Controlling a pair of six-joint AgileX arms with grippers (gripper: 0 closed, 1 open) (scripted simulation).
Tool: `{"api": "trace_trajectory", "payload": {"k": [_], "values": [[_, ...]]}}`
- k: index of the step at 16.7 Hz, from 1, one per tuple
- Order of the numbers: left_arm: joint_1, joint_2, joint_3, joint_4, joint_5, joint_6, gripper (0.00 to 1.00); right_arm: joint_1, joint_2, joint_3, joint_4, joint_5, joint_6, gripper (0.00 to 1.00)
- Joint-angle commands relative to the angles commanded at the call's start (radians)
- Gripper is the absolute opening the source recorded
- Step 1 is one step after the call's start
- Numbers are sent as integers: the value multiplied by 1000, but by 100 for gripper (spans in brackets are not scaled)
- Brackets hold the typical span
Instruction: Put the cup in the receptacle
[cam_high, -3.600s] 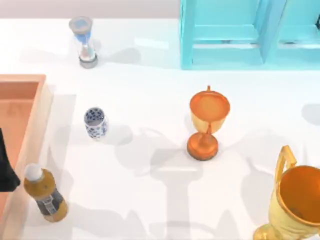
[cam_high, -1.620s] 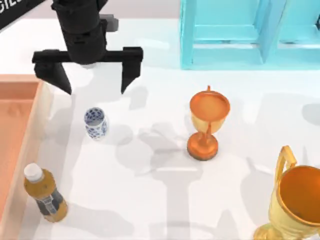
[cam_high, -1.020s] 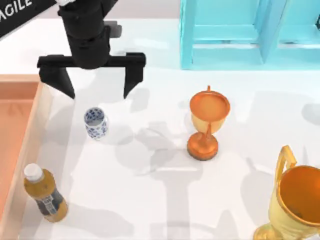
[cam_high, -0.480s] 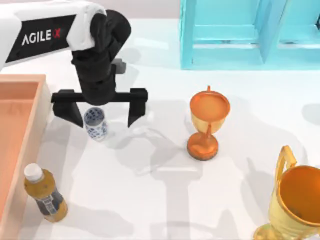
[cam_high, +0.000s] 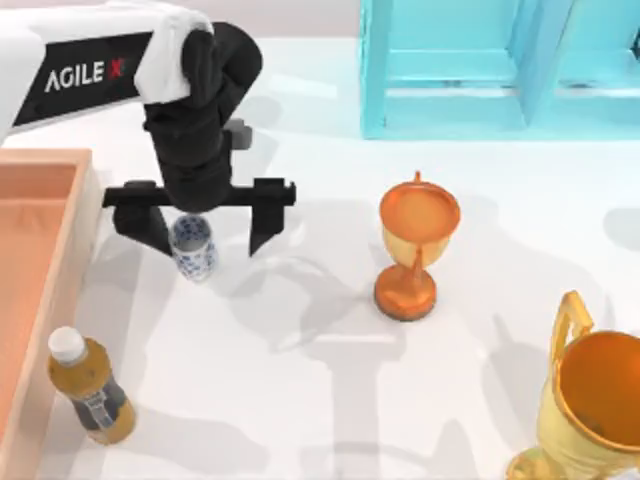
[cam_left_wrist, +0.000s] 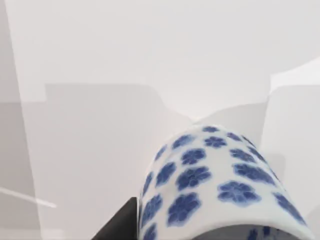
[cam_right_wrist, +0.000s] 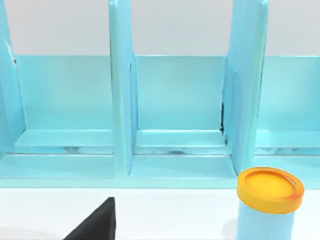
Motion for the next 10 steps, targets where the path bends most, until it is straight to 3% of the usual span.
{"api": "trace_trajectory", "payload": {"k": [9, 10], "values": [[0, 0, 0, 0, 0, 0, 2, 0, 0, 0, 0, 0, 0, 100], [0, 0, 0, 0, 0, 0, 0, 0, 0, 0, 0, 0, 0, 100]]}}
